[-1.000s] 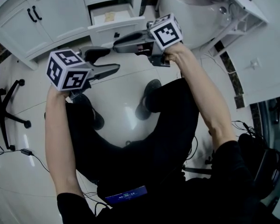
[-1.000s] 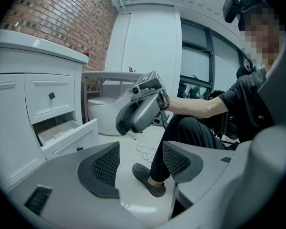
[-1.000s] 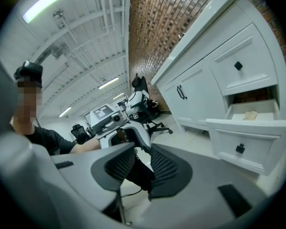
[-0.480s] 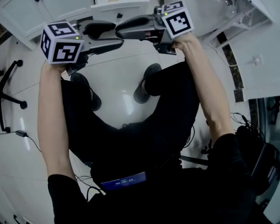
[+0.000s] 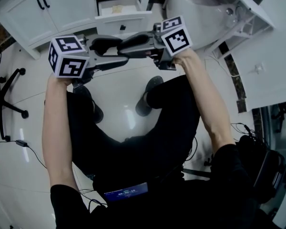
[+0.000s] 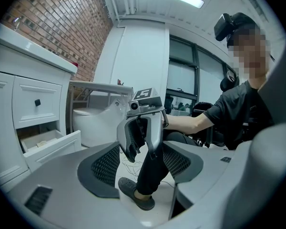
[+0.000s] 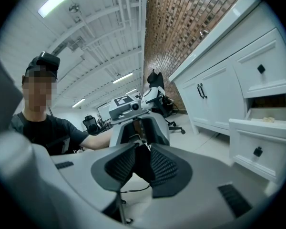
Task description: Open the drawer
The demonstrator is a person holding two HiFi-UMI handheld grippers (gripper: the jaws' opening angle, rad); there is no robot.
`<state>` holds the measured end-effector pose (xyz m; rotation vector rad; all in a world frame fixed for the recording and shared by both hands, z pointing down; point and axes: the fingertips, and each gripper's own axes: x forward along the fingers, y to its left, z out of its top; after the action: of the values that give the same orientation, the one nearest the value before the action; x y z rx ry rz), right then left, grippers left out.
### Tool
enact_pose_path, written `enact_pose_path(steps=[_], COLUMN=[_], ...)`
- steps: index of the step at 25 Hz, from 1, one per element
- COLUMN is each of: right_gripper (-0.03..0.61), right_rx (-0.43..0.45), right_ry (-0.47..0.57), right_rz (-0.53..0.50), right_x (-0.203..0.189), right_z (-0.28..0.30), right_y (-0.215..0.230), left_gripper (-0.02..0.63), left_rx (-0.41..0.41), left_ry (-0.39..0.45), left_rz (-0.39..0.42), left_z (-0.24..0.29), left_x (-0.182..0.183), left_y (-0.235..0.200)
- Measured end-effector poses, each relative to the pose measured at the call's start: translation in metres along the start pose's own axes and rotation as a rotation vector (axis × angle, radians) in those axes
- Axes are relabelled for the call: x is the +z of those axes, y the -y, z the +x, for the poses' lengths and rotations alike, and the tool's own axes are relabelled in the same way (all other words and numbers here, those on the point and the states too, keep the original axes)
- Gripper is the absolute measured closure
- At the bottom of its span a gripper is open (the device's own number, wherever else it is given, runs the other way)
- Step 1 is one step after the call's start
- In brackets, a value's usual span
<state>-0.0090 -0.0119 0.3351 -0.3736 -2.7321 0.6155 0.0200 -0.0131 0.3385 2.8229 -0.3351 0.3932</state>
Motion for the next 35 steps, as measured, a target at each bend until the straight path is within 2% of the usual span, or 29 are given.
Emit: enact_pose_path(steps=[11, 21, 26, 35], right_gripper=[0.463, 0.48, 0.509, 0.514], right_rx=[-0.001, -0.007, -0.017, -0.022], right_ry=[-0.022, -0.024, -0.016, -0.015], right_rz=[-0.036, -0.063, -0.069, -0.063], right_x=[-0.016, -0.018, -0.018, -0.017], right_z=[0.002, 0.001, -0.003, -0.002], right_y=[-0.012, -0.011, -0.009, -0.007], left_gripper=[0.327, 0.327, 0.327, 0.327], left_rx=[-0.002, 0.005, 0.007, 0.006], left_ry=[-0.012, -0.012, -0.015, -0.018], left_rz=[0.009, 0.01, 0.013, 0.013], left_z=[0.003, 0.0, 0.002, 0.0], left_x=[-0.008, -0.011, -0.012, -0.013], left_y=[0.014, 0.013, 0.013, 0.012])
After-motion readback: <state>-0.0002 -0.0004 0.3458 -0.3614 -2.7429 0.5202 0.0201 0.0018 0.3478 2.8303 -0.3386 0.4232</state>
